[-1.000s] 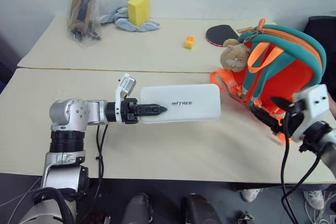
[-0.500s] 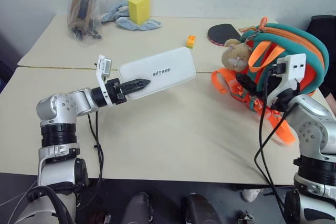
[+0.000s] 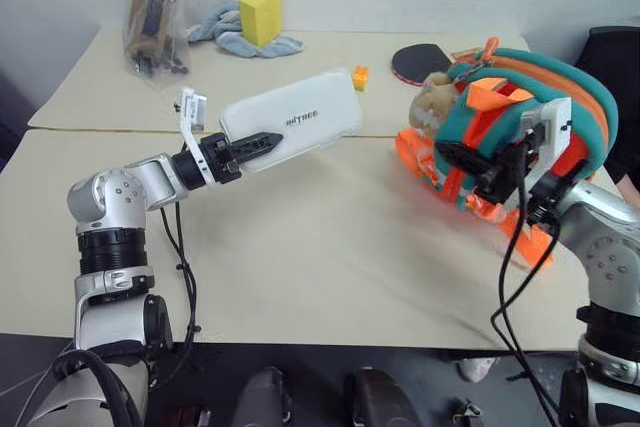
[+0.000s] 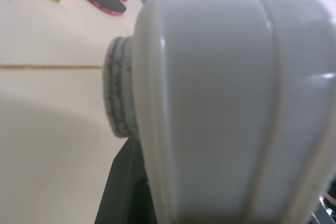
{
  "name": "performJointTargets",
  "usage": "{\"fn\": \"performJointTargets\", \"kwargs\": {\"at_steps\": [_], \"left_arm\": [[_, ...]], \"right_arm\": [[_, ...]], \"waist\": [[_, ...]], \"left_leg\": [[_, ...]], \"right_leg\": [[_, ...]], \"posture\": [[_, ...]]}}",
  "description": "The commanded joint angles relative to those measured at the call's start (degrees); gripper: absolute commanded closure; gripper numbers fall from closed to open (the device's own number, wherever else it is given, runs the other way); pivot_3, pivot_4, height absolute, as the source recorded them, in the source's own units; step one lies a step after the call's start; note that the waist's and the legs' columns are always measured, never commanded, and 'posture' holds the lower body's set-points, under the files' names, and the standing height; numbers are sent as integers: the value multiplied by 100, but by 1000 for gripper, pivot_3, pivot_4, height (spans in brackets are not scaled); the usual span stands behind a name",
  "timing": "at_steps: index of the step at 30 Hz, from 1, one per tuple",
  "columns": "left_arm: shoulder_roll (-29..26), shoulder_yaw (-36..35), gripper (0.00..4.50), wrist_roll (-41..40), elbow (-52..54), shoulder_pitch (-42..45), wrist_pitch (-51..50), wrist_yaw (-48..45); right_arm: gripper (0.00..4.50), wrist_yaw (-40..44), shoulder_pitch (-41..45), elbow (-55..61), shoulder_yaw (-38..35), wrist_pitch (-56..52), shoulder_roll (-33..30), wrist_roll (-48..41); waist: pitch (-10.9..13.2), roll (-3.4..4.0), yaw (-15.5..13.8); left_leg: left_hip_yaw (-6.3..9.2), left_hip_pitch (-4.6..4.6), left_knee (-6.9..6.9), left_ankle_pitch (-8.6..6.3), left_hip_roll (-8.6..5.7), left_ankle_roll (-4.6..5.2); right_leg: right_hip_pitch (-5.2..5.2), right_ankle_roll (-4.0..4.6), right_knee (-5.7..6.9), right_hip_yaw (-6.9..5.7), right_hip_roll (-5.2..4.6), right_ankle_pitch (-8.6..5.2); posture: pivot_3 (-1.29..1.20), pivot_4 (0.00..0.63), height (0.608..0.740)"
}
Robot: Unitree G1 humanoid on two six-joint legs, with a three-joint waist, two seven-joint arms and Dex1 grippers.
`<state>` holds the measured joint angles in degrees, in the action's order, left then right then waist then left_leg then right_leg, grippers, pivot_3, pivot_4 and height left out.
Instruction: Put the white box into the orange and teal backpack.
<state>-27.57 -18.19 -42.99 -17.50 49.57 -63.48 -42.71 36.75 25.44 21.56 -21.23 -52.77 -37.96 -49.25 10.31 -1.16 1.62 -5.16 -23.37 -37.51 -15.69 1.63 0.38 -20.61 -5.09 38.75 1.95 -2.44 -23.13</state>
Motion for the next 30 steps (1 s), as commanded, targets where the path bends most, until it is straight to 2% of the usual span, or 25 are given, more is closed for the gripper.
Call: {"fn": "performJointTargets", "kwargs": {"at_steps": [1, 4, 7, 11, 16, 20, 24, 30], "left_arm": [[27, -320, 3243, -467, 293, 427, 112, -132], [156, -277, 3243, -796, 538, 679, -43, -270], [124, 57, 3243, -884, 902, 642, -27, -650], [-88, 531, 3243, -829, 1295, 414, 193, -1354], [-607, 1399, 3243, -70, 1511, 76, 1239, -2372], [-881, 1736, 3243, 381, 1023, 270, 1937, -2957], [-909, 1975, 3243, 850, 365, 700, 2617, -3393], [-890, 2179, 3243, 1332, -618, 1454, 3270, -4040]], "right_arm": [[4474, 581, -199, 832, -502, -306, -583, -1098], [4474, 801, -374, 1091, -1019, -671, -1230, -2252], [4474, 953, -580, 1047, -1464, -924, -1798, -3196], [4474, 1035, -991, 974, -1918, -1135, -2402, -3838], [4474, 1072, -1533, 865, -2305, -1245, -2730, -3955], [4474, 997, -1890, 847, -2447, -1190, -2733, -3878], [4474, 985, -2050, 885, -2424, -1100, -2735, -3744], [4474, 974, -1892, 754, -2467, -1093, -2907, -3989]], "waist": [[2, -2, -4], [8, -8, -8], [8, -9, -5], [9, -10, 12], [9, -11, -4], [9, -12, -24], [11, -15, -43], [17, -25, -27]], "left_leg": [[0, 0, 4, 0, -1, 0], [2, -3, 11, 0, -1, 0], [3, -2, 16, 0, -1, 0], [2, 1, 20, 0, 0, 1], [2, 10, 18, 5, 2, 2], [2, 10, 17, 4, 0, 5], [6, 9, 15, 4, -3, 11], [5, 7, 22, 3, -3, 14]], "right_leg": [[0, 0, -8, 0, 0, 0], [1, 0, -17, -5, 0, 0], [7, 0, -21, -5, 0, 0], [10, 0, -40, -3, 3, 0], [21, 0, -38, -1, 6, 0], [28, -1, -52, -1, 4, 1], [34, -5, -59, -4, 3, 3], [33, -5, -68, -4, 2, 3]], "posture": [[0, 150, 740], [0, 150, 740], [0, 150, 740], [0, 150, 740], [0, 150, 740], [0, 150, 740], [0, 150, 740], [0, 150, 740]]}}
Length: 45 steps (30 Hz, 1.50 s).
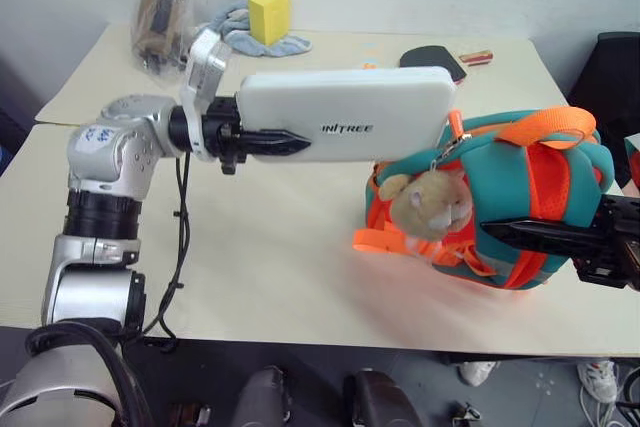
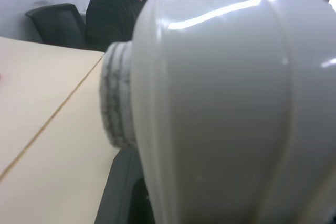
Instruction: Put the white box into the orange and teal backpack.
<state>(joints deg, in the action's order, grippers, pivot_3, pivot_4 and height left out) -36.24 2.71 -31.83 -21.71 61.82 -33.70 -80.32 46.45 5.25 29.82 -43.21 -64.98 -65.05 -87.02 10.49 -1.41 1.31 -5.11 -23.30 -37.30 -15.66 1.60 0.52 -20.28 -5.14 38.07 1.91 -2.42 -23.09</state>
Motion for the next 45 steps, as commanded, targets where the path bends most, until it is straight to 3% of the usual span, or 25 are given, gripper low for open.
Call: {"fn": "performJointTargets", "kwargs": {"at_steps": [1, 7, 18, 29, 37, 45], "left_arm": [[-12, 111, 3243, 289, -307, 304, 400, -365], [109, 132, 3243, 647, -1025, 746, 889, -684], [157, 77, 3243, 911, -1778, 1091, 1277, -930], [370, 190, 3243, 871, -1289, 697, 1276, -944], [261, 36, 3243, 721, -1525, 1122, 931, -1139], [193, 705, 3243, 495, -911, 663, 945, -1218]], "right_arm": [[4474, -12, 187, -115, -288, 129, -247, -298], [4474, -372, 556, -460, -293, 172, -508, -934], [4474, -424, 492, -402, -355, 129, -443, -886], [4474, -239, 71, -295, -529, 109, -338, -393], [4474, 47, -201, -316, -607, 117, -279, 109], [4474, 97, -285, -199, -609, 176, -196, 229]], "waist": [[0, 0, 9], [2, -2, 14], [4, -5, 19], [4, -5, 16], [6, -8, 14], [6, -8, 19]], "left_leg": [[0, 0, 1, 0, 0, 0], [0, -6, -1, 0, 2, 1], [1, -32, -4, -1, 2, 4], [2, -31, -16, -1, 1, 5], [2, -32, -18, -1, 1, 5], [2, -27, -19, 0, 2, 5]], "right_leg": [[0, 0, -1, 0, 0, 0], [-9, 0, 4, 0, 0, 0], [-35, 0, 11, -2, -2, 0], [-33, 0, 23, -2, -4, 0], [-34, 0, 26, -2, -2, 0], [-33, 0, 35, 0, -2, 0]], "posture": [[0, 150, 740], [0, 150, 740], [0, 150, 740], [0, 150, 740], [0, 150, 740], [0, 150, 740]]}}
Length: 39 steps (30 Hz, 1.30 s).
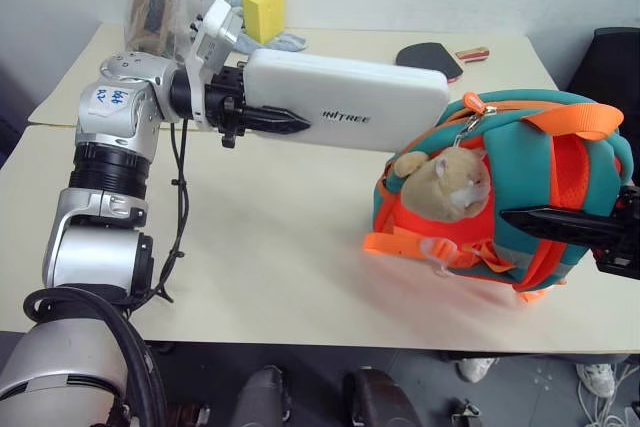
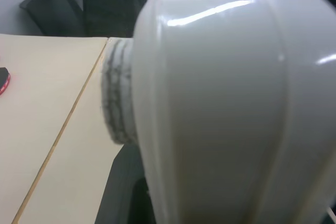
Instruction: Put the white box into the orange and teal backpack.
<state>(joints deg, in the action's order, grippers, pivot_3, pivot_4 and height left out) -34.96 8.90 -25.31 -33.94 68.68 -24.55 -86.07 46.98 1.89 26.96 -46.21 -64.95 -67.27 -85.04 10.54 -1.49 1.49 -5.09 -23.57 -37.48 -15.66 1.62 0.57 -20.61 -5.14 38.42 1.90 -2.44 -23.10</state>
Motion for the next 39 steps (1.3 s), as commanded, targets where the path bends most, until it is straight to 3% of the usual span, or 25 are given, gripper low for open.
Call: {"fn": "performJointTargets", "kwargs": {"at_steps": [1, 9, 18, 24, 29, 35, 39], "left_arm": [[149, 122, 3243, -68, 341, -84, 137, -629], [865, 299, 3243, 446, 262, -155, 867, -138], [2081, 257, 3243, 597, 371, -27, 688, 704], [3027, 757, 3243, 1395, 439, -195, 584, 2006], [2770, 569, 1692, 1329, 851, -286, 42, 2148], [1747, 166, 60, 833, 1937, -777, -624, 1690], [897, -92, 21, 541, 2086, -837, -641, 1069]], "right_arm": [[4474, 29, 63, 100, -278, 190, 32, 36], [4474, 8, 41, 406, -84, 329, 102, 62], [4474, -303, 124, 874, 412, 706, 332, -2], [4474, -771, 25, 1138, 749, 1003, 653, -42], [4500, -887, -291, 1382, 692, 1137, 833, -49], [4500, -1173, -671, 1746, 732, 1453, 1110, -38], [4500, -1281, -808, 1827, 814, 1581, 1173, 30]], "waist": [[0, 0, 0], [0, -1, -14], [1, -2, -15], [2, -3, -25], [1, -2, 25], [1, -2, 22], [1, -2, 14]], "left_leg": [[1, -1, -3, 0, 0, 0], [2, -5, -11, -1, -1, 1], [2, -6, -12, -1, -2, 2], [3, -4, -16, -2, -4, 3], [2, 5, -6, 0, 0, 0], [2, 25, 19, 12, 10, -22], [2, 26, 15, 14, 9, -24]], "right_leg": [[0, 0, 1, 0, 0, 0], [1, 0, 2, -1, 0, 0], [1, -1, 2, -1, 2, 0], [6, -2, 2, 0, 3, 1], [4, -2, 6, 11, 13, 1], [5, 1, 13, 15, 24, -1], [6, 1, 16, 15, 22, -1]], "posture": [[0, 150, 740], [0, 150, 740], [0, 150, 740], [0, 150, 740], [0, 150, 740], [0, 150, 740], [0, 150, 740]]}}
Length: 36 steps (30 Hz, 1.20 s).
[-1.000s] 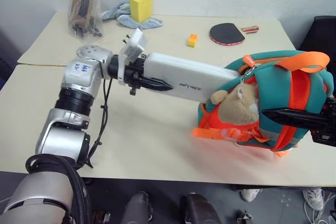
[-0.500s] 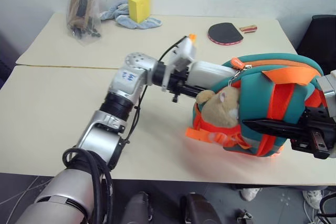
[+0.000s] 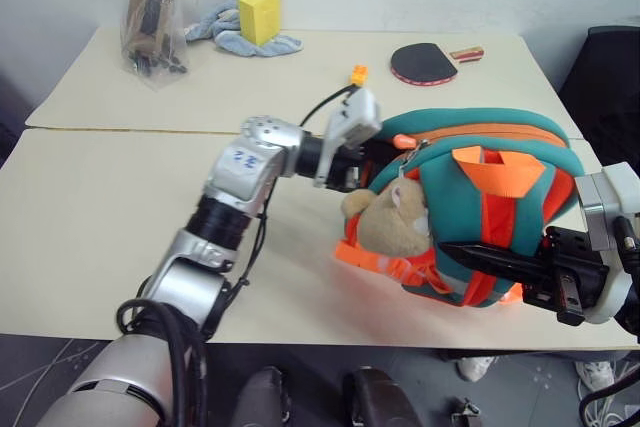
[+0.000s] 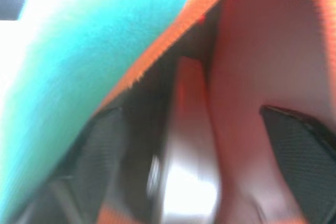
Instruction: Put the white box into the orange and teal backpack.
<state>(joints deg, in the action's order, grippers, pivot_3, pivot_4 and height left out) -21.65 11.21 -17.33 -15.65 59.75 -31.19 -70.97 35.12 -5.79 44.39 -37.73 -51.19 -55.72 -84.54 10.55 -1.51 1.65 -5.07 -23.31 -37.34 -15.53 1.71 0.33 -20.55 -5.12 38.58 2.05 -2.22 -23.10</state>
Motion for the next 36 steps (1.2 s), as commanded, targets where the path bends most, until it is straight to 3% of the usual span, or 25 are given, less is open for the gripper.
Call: {"fn": "performJointTargets", "kwargs": {"at_steps": [1, 5, 9, 14, 24, 31, 36], "left_arm": [[-598, -357, 21, -323, 252, 78, 38, -607], [-1014, -675, 21, -728, 184, 374, -515, -882], [-1253, -964, 21, -1775, 1058, 290, -1646, -1231], [-845, -761, 21, -1851, 1892, -109, -1559, -648], [-438, 99, 21, -1185, 1679, -246, -891, -296], [-449, -37, 21, -1273, 1488, -110, -835, -433], [-788, -460, 21, -1566, 1108, 195, -996, -752]], "right_arm": [[4500, -125, -44, 68, -24, 225, 13, -32], [4500, -126, -82, 32, 33, 293, -10, 8], [4500, -135, -50, -9, 142, 345, -29, 59], [4500, -214, 79, -46, 380, 391, -64, 210], [4500, -365, 289, -71, 465, 388, -124, 104], [4500, -509, 268, -24, 535, 426, -52, 137], [4500, -563, 272, -69, 515, 436, -57, 137]], "waist": [[0, 0, -7], [1, -1, -69], [1, -1, -62], [0, -1, -72], [0, -1, -24], [0, -1, -23], [0, -1, -7]], "left_leg": [[0, 2, -1, 0, -1, 0], [9, -2, -9, -1, -8, 5], [11, -8, -19, -7, -10, 13], [16, 6, -22, -7, -10, 13], [18, 5, -20, -7, -10, 13], [18, 5, -20, -7, -9, 13], [18, 4, -20, -7, -9, 13]], "right_leg": [[3, 0, 0, 0, -2, 0], [11, 0, -7, -11, -13, 0], [14, 0, -8, -13, -17, 0], [35, 0, -13, -17, -16, 0], [35, 0, -18, -16, -9, 0], [35, 0, -18, -16, -10, 0], [33, 0, -16, -16, -9, 0]], "posture": [[0, 150, 740], [0, 150, 740], [0, 150, 740], [0, 150, 740], [0, 150, 740], [0, 150, 740], [0, 150, 740]]}}
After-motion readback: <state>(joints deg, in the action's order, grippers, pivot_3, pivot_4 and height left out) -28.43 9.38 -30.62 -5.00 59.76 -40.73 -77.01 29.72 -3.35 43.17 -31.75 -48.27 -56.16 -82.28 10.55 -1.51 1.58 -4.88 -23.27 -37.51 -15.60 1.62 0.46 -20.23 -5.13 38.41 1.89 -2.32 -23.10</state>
